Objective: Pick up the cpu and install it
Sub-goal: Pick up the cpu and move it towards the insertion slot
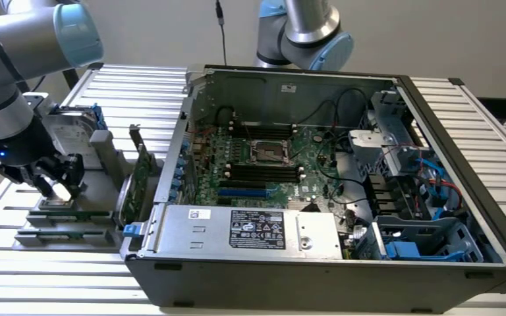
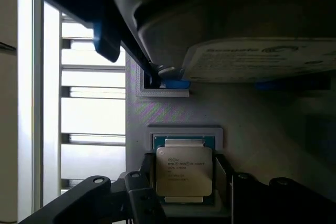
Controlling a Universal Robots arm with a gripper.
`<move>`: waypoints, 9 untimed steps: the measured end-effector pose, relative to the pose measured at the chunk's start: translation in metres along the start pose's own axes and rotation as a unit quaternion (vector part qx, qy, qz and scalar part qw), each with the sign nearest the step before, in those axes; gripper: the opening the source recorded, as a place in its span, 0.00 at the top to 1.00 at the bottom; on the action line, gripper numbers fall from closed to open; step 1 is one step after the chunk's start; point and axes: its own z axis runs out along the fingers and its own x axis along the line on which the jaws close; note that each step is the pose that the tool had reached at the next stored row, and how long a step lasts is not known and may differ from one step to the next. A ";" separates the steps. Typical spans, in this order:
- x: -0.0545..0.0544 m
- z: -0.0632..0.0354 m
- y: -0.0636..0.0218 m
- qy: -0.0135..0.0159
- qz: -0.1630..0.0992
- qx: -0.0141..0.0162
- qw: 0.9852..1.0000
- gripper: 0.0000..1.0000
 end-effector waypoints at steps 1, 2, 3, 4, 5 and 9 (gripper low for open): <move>0.000 0.0000 0.0000 0.000 0.000 0.000 1.000 0.45; 0.000 0.0000 0.0000 0.000 0.000 0.000 1.000 0.45; 0.000 0.0000 -0.0001 0.000 0.000 0.000 1.000 0.45; 0.000 -0.0002 -0.0001 0.000 0.000 0.000 1.000 0.45; 0.000 -0.0006 -0.0001 0.000 0.000 0.000 1.000 0.45; 0.000 -0.0039 0.0001 0.000 0.000 0.000 1.000 0.45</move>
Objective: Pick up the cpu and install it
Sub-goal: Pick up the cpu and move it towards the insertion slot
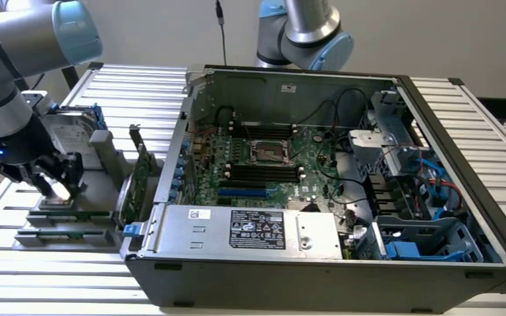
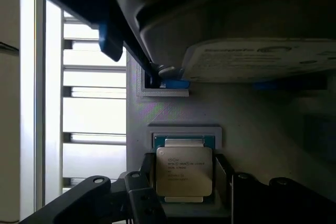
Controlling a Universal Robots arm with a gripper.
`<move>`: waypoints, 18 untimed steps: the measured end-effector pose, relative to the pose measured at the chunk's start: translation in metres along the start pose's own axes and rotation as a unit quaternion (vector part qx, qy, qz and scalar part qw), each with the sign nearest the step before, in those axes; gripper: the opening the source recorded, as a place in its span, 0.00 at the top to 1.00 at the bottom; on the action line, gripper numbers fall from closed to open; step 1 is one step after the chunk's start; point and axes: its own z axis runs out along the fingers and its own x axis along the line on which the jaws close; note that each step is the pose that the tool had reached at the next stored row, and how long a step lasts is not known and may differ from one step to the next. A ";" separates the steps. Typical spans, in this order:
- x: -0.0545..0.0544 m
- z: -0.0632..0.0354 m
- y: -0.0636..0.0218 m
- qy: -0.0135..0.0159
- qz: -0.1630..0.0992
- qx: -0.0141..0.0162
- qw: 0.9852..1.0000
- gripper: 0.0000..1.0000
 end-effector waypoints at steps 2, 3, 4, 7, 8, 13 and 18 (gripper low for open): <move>0.000 -0.0026 0.0001 0.000 0.000 0.000 1.000 0.45; 0.000 -0.0040 0.0001 0.000 0.000 0.000 1.000 0.45; 0.000 -0.0056 0.0002 0.000 0.000 0.000 1.000 0.45; 0.000 -0.0126 0.0005 0.001 0.000 0.000 1.000 0.45; 0.000 -0.0159 0.0006 0.001 0.000 0.000 1.000 0.45; 0.000 -0.0361 0.0014 0.002 0.000 0.000 1.000 0.45; -0.002 -0.0585 0.0022 0.003 0.000 0.000 1.000 0.45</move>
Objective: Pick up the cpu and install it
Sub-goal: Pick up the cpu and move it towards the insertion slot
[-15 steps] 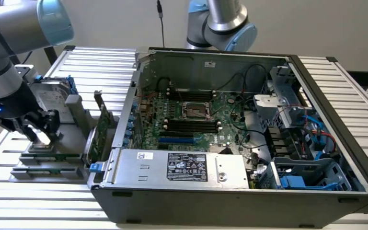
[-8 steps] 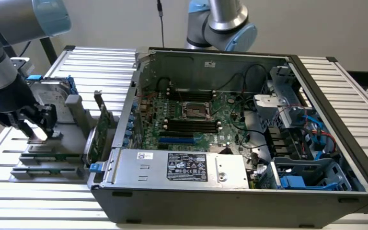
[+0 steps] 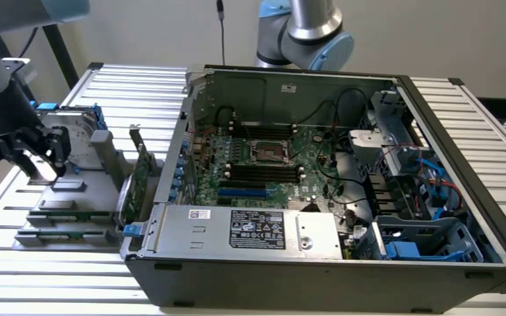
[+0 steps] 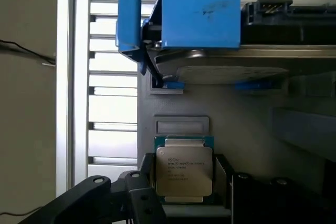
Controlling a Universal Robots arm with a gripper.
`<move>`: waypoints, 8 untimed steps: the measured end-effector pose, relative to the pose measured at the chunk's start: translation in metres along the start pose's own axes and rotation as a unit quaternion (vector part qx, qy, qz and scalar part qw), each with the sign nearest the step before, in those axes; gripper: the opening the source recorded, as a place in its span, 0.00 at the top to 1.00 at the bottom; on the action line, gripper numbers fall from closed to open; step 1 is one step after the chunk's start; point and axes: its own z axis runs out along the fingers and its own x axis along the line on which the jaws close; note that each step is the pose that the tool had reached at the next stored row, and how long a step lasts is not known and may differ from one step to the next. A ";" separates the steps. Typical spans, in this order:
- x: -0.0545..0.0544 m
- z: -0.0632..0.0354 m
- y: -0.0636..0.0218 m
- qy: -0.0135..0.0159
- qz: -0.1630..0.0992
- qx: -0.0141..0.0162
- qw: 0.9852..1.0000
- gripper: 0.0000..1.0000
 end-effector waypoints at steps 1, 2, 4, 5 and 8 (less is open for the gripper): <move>-0.001 -0.0048 0.0002 0.000 0.000 0.000 1.000 0.45; -0.001 -0.0094 0.0004 0.001 0.000 0.000 1.000 0.45; -0.003 -0.0184 0.0007 0.001 0.000 0.000 1.000 0.45; -0.005 -0.0229 0.0009 0.002 0.000 0.000 1.000 0.45; -0.010 -0.0364 0.0014 0.002 0.000 0.000 1.000 0.45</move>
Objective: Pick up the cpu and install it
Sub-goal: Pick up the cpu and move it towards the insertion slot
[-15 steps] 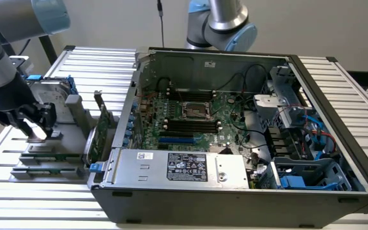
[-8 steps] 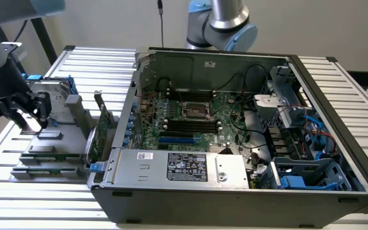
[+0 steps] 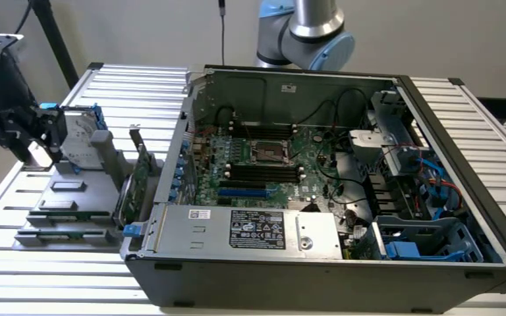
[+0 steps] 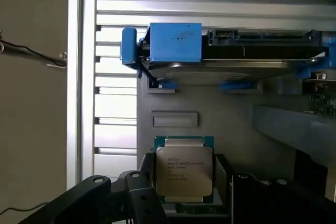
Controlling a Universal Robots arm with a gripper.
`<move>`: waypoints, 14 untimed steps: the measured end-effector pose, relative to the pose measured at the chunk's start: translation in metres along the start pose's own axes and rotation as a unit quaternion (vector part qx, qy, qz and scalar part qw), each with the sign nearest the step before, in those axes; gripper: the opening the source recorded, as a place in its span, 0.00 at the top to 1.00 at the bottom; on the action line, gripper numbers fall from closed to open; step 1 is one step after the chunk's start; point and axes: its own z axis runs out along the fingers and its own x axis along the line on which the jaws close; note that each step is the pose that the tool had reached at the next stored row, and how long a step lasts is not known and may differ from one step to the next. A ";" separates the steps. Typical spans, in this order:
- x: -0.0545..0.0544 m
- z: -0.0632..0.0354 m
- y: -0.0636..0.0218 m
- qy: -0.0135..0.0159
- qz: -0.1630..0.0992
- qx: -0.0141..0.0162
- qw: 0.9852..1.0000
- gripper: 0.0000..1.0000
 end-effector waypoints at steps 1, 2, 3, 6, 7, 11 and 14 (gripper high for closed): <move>-0.002 -0.0048 0.0001 0.000 0.000 0.000 1.000 0.45; -0.004 -0.0093 0.0003 0.001 0.000 0.000 1.000 0.45; -0.006 -0.0138 0.0004 0.001 0.000 0.000 1.000 0.45; -0.014 -0.0273 0.0008 0.002 0.000 0.000 1.000 0.45; -0.018 -0.0318 0.0009 0.002 0.000 0.000 1.000 0.45; -0.035 -0.0504 0.0014 0.004 -0.001 0.000 1.000 0.45; -0.048 -0.0640 0.0016 0.006 -0.002 0.000 1.000 0.45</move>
